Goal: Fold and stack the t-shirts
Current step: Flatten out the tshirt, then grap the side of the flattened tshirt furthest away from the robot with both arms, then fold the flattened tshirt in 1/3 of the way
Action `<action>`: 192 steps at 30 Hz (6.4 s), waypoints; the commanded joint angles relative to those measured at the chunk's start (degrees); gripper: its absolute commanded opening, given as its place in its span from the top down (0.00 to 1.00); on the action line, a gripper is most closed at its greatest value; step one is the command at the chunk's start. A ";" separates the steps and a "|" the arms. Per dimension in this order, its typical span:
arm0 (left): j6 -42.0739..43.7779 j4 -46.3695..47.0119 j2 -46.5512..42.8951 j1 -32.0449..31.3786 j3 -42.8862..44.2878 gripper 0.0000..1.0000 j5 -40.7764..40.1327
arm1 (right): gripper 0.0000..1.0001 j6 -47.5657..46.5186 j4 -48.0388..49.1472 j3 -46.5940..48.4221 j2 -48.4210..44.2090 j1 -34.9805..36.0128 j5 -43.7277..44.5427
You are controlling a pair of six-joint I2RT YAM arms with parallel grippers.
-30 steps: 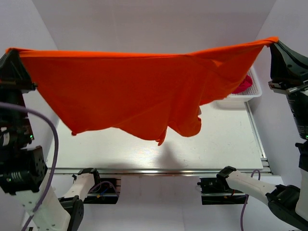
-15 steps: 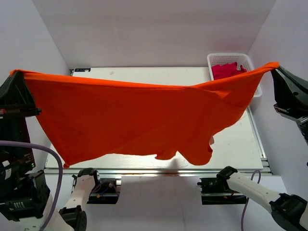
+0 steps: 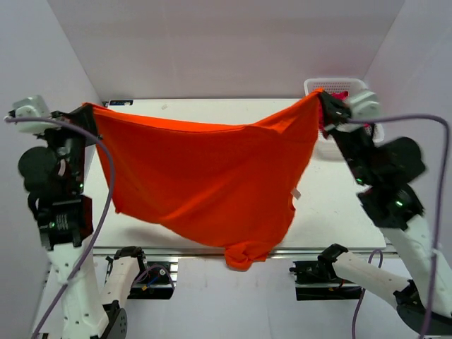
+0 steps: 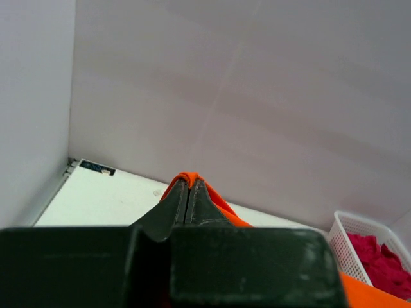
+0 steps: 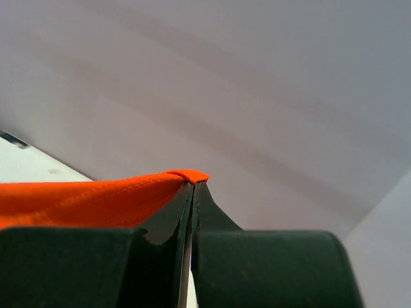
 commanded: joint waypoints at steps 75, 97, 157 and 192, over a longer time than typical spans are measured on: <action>7.04 31.08 99.55 -0.17 40.38 1.00 8.68 | 1.00 13.58 20.07 29.32 80.81 -16.61 -4.43; 8.71 31.87 69.24 -0.69 1.90 1.00 1.67 | 1.00 23.33 18.93 -12.70 47.38 -10.98 0.39; -1.66 12.18 88.47 0.62 14.00 0.00 17.74 | 0.10 53.84 -0.22 12.93 84.89 -23.90 -20.61; -4.21 9.10 35.65 0.45 -34.14 0.06 -0.09 | 0.10 44.52 -0.23 -27.65 27.79 -12.22 -7.43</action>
